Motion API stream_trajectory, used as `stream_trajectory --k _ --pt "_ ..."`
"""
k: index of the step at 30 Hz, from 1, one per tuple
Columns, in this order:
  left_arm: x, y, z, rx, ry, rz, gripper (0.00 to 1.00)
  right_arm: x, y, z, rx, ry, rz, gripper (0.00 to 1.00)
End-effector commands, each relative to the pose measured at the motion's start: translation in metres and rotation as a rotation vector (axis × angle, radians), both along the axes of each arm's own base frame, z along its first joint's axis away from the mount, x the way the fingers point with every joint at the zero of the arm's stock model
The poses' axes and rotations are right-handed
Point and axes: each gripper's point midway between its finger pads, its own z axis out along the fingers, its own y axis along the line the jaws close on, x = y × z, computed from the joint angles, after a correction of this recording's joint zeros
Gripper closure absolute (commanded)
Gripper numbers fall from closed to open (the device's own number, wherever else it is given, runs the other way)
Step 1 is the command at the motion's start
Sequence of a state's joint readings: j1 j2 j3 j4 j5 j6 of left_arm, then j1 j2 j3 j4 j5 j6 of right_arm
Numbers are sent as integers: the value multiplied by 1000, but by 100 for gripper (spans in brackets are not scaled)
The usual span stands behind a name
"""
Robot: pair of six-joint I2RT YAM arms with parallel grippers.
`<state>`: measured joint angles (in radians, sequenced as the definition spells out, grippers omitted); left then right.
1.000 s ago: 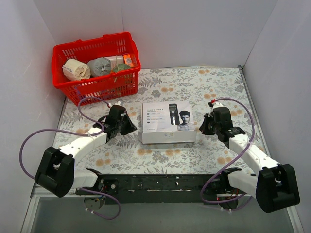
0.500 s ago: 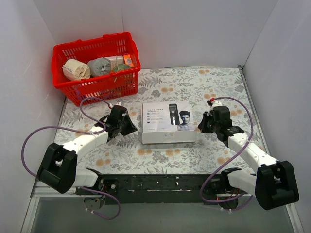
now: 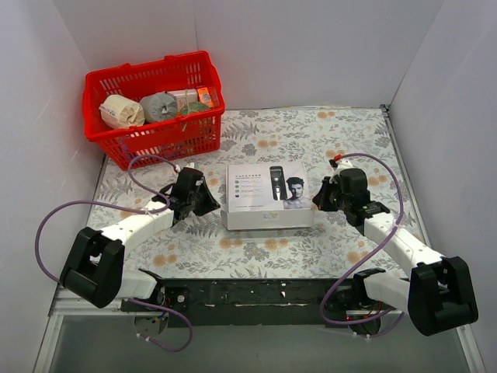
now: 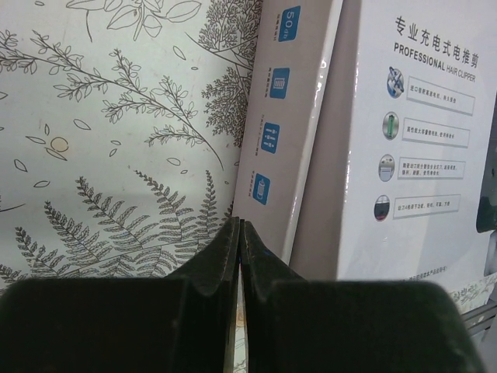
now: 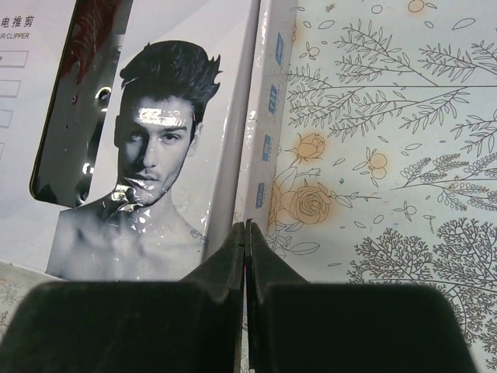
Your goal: Sort the hair-cutting tools
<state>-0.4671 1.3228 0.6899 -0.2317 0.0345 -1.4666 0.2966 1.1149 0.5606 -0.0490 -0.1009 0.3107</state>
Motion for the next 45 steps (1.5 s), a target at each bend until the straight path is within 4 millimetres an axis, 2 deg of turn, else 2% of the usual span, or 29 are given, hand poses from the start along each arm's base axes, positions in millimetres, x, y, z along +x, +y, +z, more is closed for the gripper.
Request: stream_trajectory --k 1,9,16,18,19,21,22,25,27,29,37,45 --pt "12 -7 24 -33 -62 -1 100 4 7 6 17 -35 28 99" --pt "10 -15 31 -53 -69 -23 100 -3 6 -4 5 -15 30 99" --pt "7 -19 31 -47 -61 -38 100 -2 -5 -8 -47 -12 -10 99" --pt "9 -18 34 -38 -67 -31 99 -1 -7 -6 -61 -15 -17 93" --pt "8 -15 33 -24 -63 -23 94 0 -10 -5 -69 -18 -29 86" --pt "11 -14 38 -16 -72 -20 89 2 -12 -2 -81 -27 -36 80" --pt "13 -8 38 10 -78 -2 81 5 -18 0 -106 -31 -62 75" --pt "15 -3 43 42 -85 15 66 8 -25 5 -139 -33 -94 69" --pt "15 1 42 65 -75 24 52 9 -27 6 -147 -33 -103 68" --pt "15 1 41 74 -64 15 47 9 -27 8 -144 -33 -102 67" --pt "4 -6 24 58 6 -22 45 5 -18 2 -111 -17 -65 66" --pt "-4 -5 10 67 38 -32 49 8 -13 4 -94 -23 -51 64"
